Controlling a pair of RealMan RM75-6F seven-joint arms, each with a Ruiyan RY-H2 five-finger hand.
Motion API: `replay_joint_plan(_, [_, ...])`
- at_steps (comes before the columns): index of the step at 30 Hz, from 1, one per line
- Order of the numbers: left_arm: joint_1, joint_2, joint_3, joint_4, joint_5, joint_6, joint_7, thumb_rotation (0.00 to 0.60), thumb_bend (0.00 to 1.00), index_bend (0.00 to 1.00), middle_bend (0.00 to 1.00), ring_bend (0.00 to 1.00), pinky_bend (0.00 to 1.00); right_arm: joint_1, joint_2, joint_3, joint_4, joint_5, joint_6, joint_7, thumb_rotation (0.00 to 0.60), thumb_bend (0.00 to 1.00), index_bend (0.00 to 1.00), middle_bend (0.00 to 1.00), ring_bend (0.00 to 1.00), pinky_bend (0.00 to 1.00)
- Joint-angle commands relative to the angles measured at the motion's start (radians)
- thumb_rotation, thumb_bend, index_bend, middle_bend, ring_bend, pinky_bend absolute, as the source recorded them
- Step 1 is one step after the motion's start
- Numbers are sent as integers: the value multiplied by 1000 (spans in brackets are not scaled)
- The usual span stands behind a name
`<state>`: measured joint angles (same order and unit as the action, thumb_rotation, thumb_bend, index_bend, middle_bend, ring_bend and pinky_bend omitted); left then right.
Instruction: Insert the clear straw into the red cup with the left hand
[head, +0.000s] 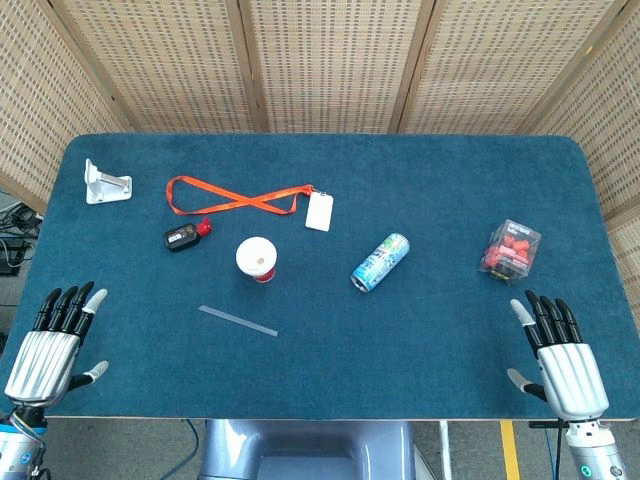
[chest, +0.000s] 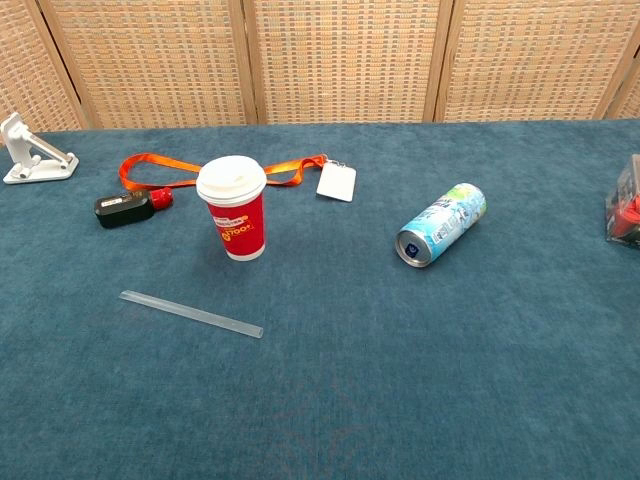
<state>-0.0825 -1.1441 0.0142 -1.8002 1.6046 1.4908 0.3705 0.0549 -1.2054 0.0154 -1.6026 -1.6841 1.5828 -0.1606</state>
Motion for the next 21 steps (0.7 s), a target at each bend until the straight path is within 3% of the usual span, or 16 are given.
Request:
replay_joint_plan(1, [0, -1, 0, 2, 4, 3, -2, 600, 32, 0, 0, 0, 0, 1, -2, -1, 1, 0, -2, -3, 600, 19, 22, 0, 0, 0])
replay_joint_plan(7, [-3, -9, -3, 11, 11, 5, -11, 600, 32, 0, 0, 0, 0, -1, -5, -4, 5, -3, -2, -10, 600, 19, 82, 0, 0, 0])
replay_joint_plan(21, [-24, -28, 8, 6, 30, -35, 7, 600, 32, 0, 0, 0, 0, -10, 9, -4, 1, -3, 14, 19, 600, 19, 83, 0, 0, 0])
